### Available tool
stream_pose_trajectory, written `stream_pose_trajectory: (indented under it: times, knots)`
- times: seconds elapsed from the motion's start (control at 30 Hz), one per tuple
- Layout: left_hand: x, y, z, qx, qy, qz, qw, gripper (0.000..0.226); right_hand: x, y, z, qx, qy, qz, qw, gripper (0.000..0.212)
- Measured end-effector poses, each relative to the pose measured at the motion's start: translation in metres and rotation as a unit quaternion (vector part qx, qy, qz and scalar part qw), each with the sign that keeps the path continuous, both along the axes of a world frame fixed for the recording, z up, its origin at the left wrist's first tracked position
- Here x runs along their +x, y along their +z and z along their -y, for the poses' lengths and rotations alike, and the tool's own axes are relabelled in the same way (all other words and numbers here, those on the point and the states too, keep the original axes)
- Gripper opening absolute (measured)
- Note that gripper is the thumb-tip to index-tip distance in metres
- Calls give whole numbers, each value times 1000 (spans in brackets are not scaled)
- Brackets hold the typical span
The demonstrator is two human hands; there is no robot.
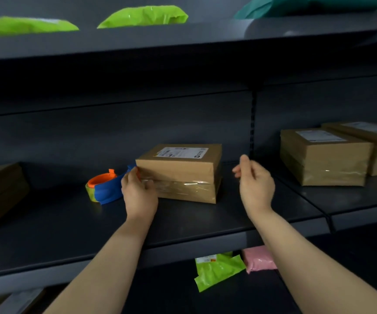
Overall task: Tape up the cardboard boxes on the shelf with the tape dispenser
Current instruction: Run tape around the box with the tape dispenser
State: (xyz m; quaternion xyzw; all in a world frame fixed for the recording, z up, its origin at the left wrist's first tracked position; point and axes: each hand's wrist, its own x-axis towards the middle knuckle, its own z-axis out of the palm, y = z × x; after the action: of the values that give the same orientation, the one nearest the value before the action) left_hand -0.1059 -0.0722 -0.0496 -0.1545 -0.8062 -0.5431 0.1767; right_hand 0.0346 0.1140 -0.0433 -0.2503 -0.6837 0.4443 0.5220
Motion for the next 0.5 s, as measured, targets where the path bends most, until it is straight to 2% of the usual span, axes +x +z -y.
stream_pose_trajectory:
  times: [0.03, 0.07, 0.13, 0.17, 0.23, 0.3, 0.4, 0.47, 0.5]
  knots:
    - [2, 0, -1, 9, -6, 8, 1000, 50, -7, 2, -8, 5, -26, 37, 999, 32]
    - [2, 0, -2, 10, -15, 18, 1000, 50, -14, 4, -14, -19, 6, 77, 997, 35]
    - [4, 0, -2, 0, -48, 31, 998, 55, -27, 11, -20, -109, 134, 132, 976, 59]
    - [4, 0, -2, -11, -72, 33, 997, 57, -33, 13, -21, -149, 186, 143, 961, 64]
    - [1, -2, -3, -44, -99, 46, 993, 55, -39, 17, -18, -187, 238, 130, 944, 61]
    - [-3, -2, -2, -50, -98, 60, 992, 49, -39, 16, -15, -177, 222, 91, 954, 53]
    - [-2, 1, 0, 61, -100, 127, 985, 34, -34, 14, -9, -143, 140, 110, 974, 54]
    - [0, 4, 1, 135, -159, 185, 961, 39, -30, 14, 2, -167, 223, 128, 952, 60]
    - [1, 4, 0, 155, -195, 216, 944, 52, -29, 14, 8, -197, 279, 127, 931, 62]
